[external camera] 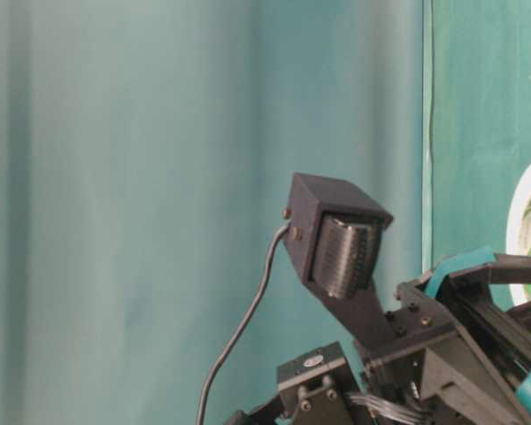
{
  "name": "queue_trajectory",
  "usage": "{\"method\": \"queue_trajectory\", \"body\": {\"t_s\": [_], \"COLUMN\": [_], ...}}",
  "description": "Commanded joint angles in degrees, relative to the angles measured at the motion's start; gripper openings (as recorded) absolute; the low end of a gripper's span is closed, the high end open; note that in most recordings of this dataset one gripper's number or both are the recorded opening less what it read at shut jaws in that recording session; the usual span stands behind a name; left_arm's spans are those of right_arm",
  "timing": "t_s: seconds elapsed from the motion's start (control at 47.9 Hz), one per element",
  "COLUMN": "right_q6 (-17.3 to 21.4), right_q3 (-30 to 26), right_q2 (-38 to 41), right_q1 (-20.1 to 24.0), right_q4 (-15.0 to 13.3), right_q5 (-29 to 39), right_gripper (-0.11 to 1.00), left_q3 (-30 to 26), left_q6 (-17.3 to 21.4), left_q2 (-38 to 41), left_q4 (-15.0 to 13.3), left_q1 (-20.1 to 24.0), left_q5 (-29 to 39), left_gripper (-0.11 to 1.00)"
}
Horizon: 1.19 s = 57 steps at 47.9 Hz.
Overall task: Peel off the duct tape with your right arm.
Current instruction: 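Lift the tape roll upright with the left gripper, loose end facing right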
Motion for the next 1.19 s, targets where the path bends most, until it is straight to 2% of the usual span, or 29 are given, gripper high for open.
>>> {"method": "queue_trajectory", "body": {"t_s": [0.0, 0.042, 0.209, 0.355, 0.648, 1.17], "right_q6": [0.1, 0.1, 0.1, 0.1, 0.1, 0.2], "right_q3": [-0.7, -0.7, -0.7, -0.5, -0.4, -0.2], "right_q2": [0.4, 0.4, 0.4, 0.4, 0.4, 0.4], "right_q1": [0.0, -0.1, -0.1, 0.0, 0.0, -0.1], "right_q4": [-0.1, 0.0, 0.0, 0.0, 0.0, 0.0], "right_q5": [-0.6, -0.6, -1.0, -1.3, -1.5, -1.5], "right_gripper": [0.84, 0.84, 0.83, 0.83, 0.83, 0.83], "left_q3": [-0.4, -0.6, -1.0, -1.3, -1.9, -7.4], "left_q6": [-0.2, -0.2, 0.1, 0.2, 2.2, 2.4], "left_q2": [-0.7, -0.7, -0.9, -1.1, -4.2, -12.8], "left_q4": [0.1, 0.1, 0.1, 0.3, 0.3, 0.2], "left_q1": [0.4, 0.6, 0.7, 0.9, 0.3, -0.2], "left_q5": [-0.1, -0.1, 0.8, 2.2, 4.9, 13.6], "left_gripper": [0.92, 0.84, 0.41, 0.24, 0.23, 0.23]}}
